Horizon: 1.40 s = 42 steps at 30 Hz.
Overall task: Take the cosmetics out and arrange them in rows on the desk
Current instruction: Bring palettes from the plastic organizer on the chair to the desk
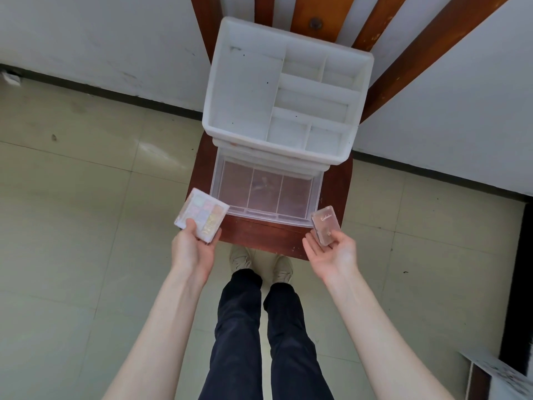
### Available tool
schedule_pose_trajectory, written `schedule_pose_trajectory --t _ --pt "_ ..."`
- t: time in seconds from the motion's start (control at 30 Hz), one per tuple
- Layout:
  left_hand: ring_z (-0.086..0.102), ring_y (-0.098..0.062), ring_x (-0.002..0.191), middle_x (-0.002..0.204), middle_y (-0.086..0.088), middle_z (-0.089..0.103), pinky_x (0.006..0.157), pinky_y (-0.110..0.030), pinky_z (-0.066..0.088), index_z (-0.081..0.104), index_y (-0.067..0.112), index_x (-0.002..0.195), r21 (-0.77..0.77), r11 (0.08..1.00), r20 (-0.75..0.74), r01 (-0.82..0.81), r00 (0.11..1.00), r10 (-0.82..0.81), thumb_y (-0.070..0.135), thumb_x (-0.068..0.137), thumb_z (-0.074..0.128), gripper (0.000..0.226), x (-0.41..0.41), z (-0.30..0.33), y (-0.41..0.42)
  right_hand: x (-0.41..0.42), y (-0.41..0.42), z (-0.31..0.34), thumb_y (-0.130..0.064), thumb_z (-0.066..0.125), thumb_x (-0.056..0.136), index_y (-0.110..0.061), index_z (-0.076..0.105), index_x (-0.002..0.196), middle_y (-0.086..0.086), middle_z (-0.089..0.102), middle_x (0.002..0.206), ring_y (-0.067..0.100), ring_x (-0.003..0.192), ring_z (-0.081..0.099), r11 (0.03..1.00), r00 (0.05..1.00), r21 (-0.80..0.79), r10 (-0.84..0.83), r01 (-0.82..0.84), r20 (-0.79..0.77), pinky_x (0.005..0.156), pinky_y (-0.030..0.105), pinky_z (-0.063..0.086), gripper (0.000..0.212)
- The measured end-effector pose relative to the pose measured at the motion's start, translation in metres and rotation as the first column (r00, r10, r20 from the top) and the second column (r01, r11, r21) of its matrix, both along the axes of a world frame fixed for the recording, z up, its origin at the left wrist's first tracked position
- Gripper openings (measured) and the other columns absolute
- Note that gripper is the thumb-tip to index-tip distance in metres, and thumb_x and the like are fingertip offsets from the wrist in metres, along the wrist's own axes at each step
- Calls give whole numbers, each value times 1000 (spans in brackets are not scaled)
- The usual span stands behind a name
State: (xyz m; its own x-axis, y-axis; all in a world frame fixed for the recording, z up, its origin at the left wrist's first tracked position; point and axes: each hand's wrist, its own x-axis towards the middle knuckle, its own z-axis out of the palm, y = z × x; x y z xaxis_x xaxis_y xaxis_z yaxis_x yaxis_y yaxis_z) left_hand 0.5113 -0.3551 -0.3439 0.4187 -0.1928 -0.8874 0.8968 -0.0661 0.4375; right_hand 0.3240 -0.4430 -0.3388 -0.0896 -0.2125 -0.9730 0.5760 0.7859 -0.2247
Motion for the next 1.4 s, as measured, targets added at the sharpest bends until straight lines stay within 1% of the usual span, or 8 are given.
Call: schedule_pose_trajectory --t 0.1,0.27,0.63,0.87,0.97,1.2,1.3,1.4 --pt "43 -29 128 139 -12 46 106 -47 32 31 9 140 19 998 -41 -55 998 56 14 102 26 39 3 -4 -10 0 -8 -1 -11 35 97 0 37 136 24 43 137 36 130 41 997 996 42 -72 70 43 109 42 32 41" --pt "37 -31 132 142 -13 42 109 -52 27 31 11 141 16 990 -51 -137 989 138 15 102 24 40 0 0 -26 6 -18 11 -13 32 99 2 37 131 27 38 140 38 133 36 988 987 68 -145 141 64 113 45 27 36" --pt "49 -29 122 136 -16 47 108 -48 27 35 15 141 -145 955 -134 -260 961 242 21 99 20 45 19 -17 -84 28 -68 13 -15 19 100 4 23 143 26 35 145 36 137 31 933 902 -26 -339 359 268 116 45 18 47" --pt "53 -28 119 130 -14 52 111 -49 23 34 16 141 -220 914 -204 -341 932 299 25 97 15 49 19 -20 -96 29 -74 -3 -23 17 101 -1 28 143 24 40 143 35 133 38 890 837 -27 -418 456 353 115 47 19 49" --pt "52 -27 120 130 -14 53 112 -49 21 33 15 141 -227 918 -212 -325 937 278 25 97 14 48 21 -20 -97 29 -75 -6 -24 18 101 0 30 142 23 39 144 35 134 37 903 855 -41 -390 428 343 115 47 19 49" --pt "48 -28 123 133 -16 50 100 -45 34 34 8 140 -121 989 -124 -86 990 71 21 99 19 45 17 0 -63 6 -51 31 -16 25 101 16 39 121 29 44 136 39 130 41 953 912 -14 -286 303 294 109 44 35 40" --pt "49 -31 118 127 -18 51 97 -45 38 31 6 140 -93 982 -70 161 983 -168 17 102 26 40 -2 38 -46 -13 -38 64 -11 28 99 11 38 125 32 45 133 41 125 46 981 958 -54 -170 187 229 105 44 40 35" --pt "56 -25 107 114 -10 58 93 -39 43 39 6 134 -95 875 83 475 879 -469 17 101 34 35 -21 89 -48 -36 -33 113 -8 31 99 6 40 121 30 54 118 40 113 54 980 982 -184 -40 75 185 99 43 43 28"
